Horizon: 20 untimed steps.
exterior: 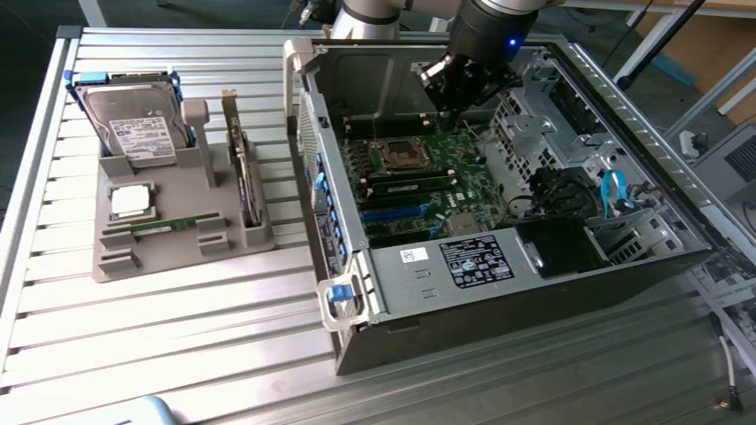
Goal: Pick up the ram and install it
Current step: 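Press down the ram until it locks into place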
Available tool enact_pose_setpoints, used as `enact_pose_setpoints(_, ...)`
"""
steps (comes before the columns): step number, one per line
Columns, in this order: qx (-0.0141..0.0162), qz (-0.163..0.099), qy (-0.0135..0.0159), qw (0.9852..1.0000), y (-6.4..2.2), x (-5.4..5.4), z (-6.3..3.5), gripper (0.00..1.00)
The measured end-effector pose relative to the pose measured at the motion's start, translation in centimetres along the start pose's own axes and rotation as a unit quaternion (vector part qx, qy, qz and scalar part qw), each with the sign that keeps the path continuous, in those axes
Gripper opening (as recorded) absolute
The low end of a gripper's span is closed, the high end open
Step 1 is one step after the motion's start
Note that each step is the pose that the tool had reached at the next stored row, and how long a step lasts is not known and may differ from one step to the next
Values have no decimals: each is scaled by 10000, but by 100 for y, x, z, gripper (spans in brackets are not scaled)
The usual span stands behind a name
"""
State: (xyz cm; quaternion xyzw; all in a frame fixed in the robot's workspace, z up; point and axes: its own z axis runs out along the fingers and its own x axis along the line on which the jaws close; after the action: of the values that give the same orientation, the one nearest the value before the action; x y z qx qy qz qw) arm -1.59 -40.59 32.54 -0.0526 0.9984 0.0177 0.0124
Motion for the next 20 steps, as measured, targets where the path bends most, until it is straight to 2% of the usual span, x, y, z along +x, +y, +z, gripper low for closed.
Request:
enact_pose_setpoints(3,2,1,0,10000,0,2,0,11)
enact_pose_setpoints(7,3,1,0,10000,8,70,-2,11)
enact_pose_setpoints(20,2,1,0,10000,-9,95,-3,11)
